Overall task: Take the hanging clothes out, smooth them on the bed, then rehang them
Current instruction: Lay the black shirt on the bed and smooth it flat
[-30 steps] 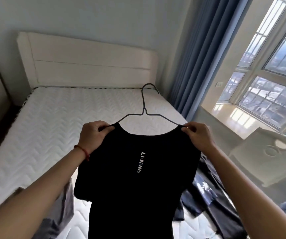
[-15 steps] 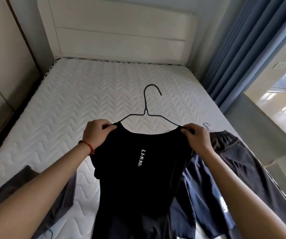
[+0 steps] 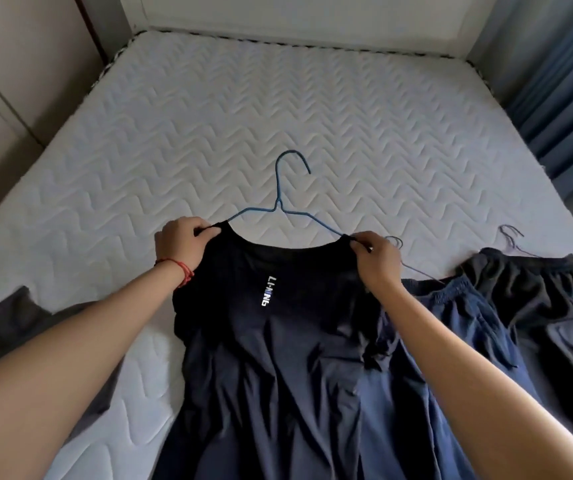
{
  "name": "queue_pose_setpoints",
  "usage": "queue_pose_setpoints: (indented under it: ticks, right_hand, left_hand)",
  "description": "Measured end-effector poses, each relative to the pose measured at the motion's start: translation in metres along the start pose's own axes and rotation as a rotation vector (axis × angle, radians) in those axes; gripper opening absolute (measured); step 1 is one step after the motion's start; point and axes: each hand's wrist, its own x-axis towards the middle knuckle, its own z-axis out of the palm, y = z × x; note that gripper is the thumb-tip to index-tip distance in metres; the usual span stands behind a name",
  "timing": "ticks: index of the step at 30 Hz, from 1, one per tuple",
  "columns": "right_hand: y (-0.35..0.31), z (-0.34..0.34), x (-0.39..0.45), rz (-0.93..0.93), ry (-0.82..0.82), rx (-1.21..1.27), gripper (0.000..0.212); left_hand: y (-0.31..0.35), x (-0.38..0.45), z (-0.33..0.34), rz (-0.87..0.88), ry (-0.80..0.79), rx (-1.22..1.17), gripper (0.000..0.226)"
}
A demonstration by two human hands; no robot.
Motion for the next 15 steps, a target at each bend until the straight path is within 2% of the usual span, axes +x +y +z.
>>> queue_pose_setpoints:
  ticks: [3,5,9,15]
  right_hand:
    - [0.016,0.036,0.016,0.060,0.037,0.002,0.033]
    - [0.036,0.056,0.002,0.094,-0.010,0.074,0.036]
    - [0.091,0.078,-0.078,0.189,-0.046,0.213,0.027]
    - [0.172,0.075,-0.219,0.468,-0.001,0.241,0.018]
  left_hand:
    - [-0.019,0.013,0.035,-0.115,-0.018,0.115,0.052]
    - [-0.042,-0.001,0.056,-0.185,-0.059,0.028,0.061]
    - [-0.101,-0.089,0.080,-0.243,-0.147,-0.106,0.051]
    - [-0.173,-0.248,0.074,-0.462,-0.217,-0.057,0.042]
